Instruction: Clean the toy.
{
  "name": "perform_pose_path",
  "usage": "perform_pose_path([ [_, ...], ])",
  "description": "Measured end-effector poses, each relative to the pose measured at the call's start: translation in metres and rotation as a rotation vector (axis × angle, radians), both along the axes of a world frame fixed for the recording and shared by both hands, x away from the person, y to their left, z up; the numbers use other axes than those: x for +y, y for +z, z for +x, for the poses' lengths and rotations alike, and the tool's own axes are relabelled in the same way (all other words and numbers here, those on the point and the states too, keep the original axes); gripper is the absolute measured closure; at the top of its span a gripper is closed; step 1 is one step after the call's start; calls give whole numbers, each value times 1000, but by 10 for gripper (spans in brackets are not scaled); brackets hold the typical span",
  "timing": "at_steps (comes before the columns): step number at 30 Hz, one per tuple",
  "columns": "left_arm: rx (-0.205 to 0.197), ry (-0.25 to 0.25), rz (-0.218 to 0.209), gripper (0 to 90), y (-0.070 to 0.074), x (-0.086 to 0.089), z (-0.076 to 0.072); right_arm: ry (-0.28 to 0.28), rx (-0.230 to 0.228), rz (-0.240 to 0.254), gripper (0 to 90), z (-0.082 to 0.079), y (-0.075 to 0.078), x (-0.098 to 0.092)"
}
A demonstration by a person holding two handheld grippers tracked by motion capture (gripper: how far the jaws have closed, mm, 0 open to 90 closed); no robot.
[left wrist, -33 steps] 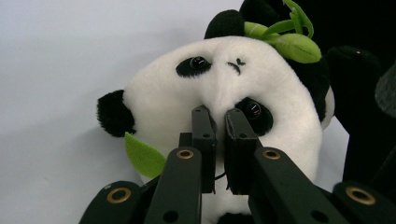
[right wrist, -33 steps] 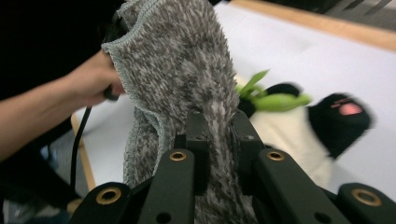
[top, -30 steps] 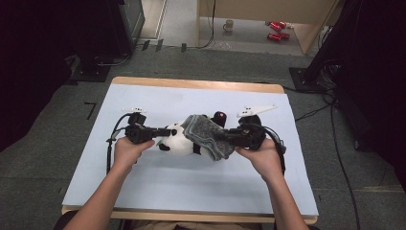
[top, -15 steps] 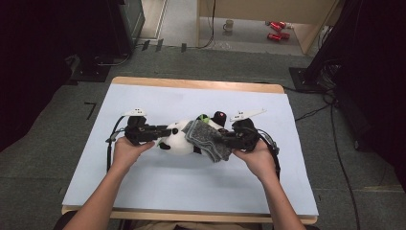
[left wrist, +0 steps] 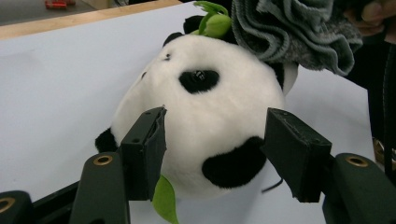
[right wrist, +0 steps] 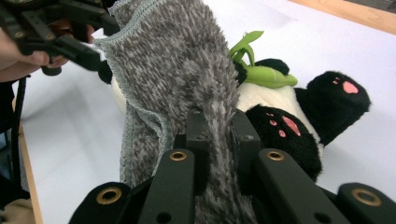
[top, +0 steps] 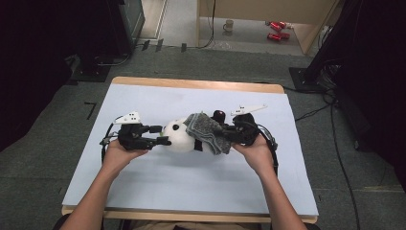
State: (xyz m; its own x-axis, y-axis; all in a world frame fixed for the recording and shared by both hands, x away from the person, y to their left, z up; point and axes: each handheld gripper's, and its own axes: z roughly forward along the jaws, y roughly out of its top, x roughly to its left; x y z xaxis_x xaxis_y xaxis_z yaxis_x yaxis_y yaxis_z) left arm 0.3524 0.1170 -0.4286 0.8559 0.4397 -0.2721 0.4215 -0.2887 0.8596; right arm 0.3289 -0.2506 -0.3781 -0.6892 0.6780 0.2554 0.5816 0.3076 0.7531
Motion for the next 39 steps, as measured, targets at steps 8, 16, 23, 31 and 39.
perform_pose_path([
  [8, -26, -28, 41, 367, -13, -7, -4, -14, -1, 13, 820, 11, 2, -3],
  [16, -8, 38, 44, 316, -24, -13, 3, -28, 0, 24, 820, 21, 3, -5],
  [23, -15, 58, -29, 282, -33, -18, 12, -56, 1, 25, 819, 30, 3, -10],
  [31, 16, 85, 28, 368, -37, -24, 14, -69, 3, 36, 818, 38, 5, -6],
  [39, 57, 143, 69, 653, -22, -25, 6, -88, -14, 78, 817, 30, 23, 1],
])
